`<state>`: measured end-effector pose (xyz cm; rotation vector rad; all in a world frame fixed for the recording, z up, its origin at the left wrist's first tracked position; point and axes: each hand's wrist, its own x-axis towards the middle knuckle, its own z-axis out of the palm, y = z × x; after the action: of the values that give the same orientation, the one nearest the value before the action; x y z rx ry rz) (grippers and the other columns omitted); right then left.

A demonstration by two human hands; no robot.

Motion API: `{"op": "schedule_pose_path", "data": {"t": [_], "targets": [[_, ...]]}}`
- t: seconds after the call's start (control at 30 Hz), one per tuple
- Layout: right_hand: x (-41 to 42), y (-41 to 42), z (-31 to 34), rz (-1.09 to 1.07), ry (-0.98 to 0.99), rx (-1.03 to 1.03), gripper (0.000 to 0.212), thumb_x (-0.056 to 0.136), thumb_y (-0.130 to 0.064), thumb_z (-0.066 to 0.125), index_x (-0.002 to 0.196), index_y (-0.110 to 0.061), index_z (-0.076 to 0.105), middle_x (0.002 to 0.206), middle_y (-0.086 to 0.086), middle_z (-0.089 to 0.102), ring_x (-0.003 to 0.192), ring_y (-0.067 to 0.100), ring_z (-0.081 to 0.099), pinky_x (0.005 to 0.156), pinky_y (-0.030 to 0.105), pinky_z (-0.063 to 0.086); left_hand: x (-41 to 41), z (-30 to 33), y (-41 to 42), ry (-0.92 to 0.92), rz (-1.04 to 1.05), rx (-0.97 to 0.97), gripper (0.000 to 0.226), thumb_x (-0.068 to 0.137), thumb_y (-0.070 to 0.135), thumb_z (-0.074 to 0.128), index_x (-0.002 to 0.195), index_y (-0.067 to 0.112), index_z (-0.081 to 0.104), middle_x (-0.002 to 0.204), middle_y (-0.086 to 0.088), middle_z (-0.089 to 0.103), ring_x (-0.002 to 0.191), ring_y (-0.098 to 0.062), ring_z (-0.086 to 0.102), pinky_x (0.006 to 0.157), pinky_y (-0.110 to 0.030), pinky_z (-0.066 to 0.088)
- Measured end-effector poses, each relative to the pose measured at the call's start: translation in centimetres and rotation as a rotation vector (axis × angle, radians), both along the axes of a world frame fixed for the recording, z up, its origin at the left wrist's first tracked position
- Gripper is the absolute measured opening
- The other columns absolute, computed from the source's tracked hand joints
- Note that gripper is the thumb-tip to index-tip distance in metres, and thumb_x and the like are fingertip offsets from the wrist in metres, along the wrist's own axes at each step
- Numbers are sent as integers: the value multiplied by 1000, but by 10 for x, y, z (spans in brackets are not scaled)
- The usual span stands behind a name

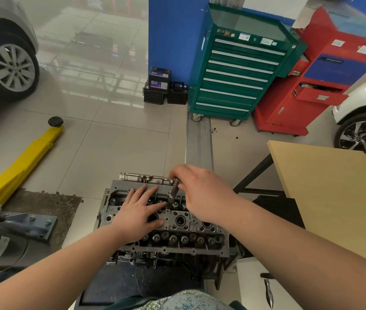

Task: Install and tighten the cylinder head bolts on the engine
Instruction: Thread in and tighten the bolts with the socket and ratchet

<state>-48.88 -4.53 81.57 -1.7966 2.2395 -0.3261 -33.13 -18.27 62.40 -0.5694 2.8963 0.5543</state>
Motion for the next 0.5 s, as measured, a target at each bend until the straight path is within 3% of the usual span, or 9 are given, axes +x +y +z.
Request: {"op": "schedule_pose_path", "data": {"t": [0.1, 0.17, 0.23, 0.27, 0.3, 0.37, 0.43, 0.5], "targets": [[2, -4, 2, -36, 75, -20, 25, 103, -34, 58, 120, -17, 57, 107, 3, 69, 95, 27, 65, 76, 43, 55, -3, 9, 5, 42, 40, 59, 68, 98, 71, 46, 160, 47, 31, 175, 5, 7, 161, -28, -6, 128, -52, -11], [1, -8, 4, -77, 220, 9, 41, 100, -58, 54, 102, -17, 56, 86, 1, 66, 80, 25, 64, 61, 36, 47, -10, 26, 10, 236, 112, 248, 61, 97, 63, 58, 153, 43, 46, 166, 9, 35, 159, -25, 16, 130, -54, 9], [2, -11, 5, -91, 322, 55, 49, 98, -69, 47, 92, -20, 47, 75, -2, 56, 74, 25, 62, 56, 33, 38, -23, 50, 16, 515, 162, 493, 34, 92, 50, 73, 126, 46, 67, 135, 20, 66, 137, -11, 53, 116, -38, 40], [2, -12, 6, -90, 333, 74, 51, 97, -71, 45, 92, -21, 45, 76, -3, 53, 75, 25, 62, 56, 34, 39, -29, 60, 19, 598, 183, 547, 21, 90, 44, 75, 109, 51, 69, 114, 25, 73, 115, -3, 65, 101, -23, 48], [2, -12, 8, -80, 317, 84, 51, 97, -72, 44, 95, -21, 45, 80, -4, 54, 77, 25, 62, 58, 35, 42, -35, 70, 20, 636, 189, 555, 19, 89, 40, 71, 97, 57, 67, 96, 29, 73, 95, 3, 68, 83, -11, 48], [-1, -9, 15, -17, 220, 61, 43, 99, -63, 48, 113, -23, 50, 102, -4, 62, 90, 24, 64, 68, 40, 52, -41, 86, 16, 614, 150, 557, 30, 88, 34, 62, 85, 63, 62, 76, 29, 67, 68, 2, 63, 61, -9, 42], [-7, -6, 24, 86, 155, 66, 32, 100, -42, 57, 126, -26, 49, 116, -3, 61, 98, 24, 63, 75, 44, 56, -41, 91, 7, 533, 75, 617, 36, 94, 26, 69, 82, 59, 62, 67, 25, 62, 58, 0, 54, 57, -11, 38], [-10, -6, 30, 106, 191, 109, 26, 98, -33, 61, 120, -23, 52, 108, -1, 63, 95, 25, 63, 73, 46, 56, -39, 95, 0, 442, 34, 658, 29, 96, 26, 74, 88, 52, 66, 73, 24, 65, 66, 2, 59, 64, -12, 42]]}}
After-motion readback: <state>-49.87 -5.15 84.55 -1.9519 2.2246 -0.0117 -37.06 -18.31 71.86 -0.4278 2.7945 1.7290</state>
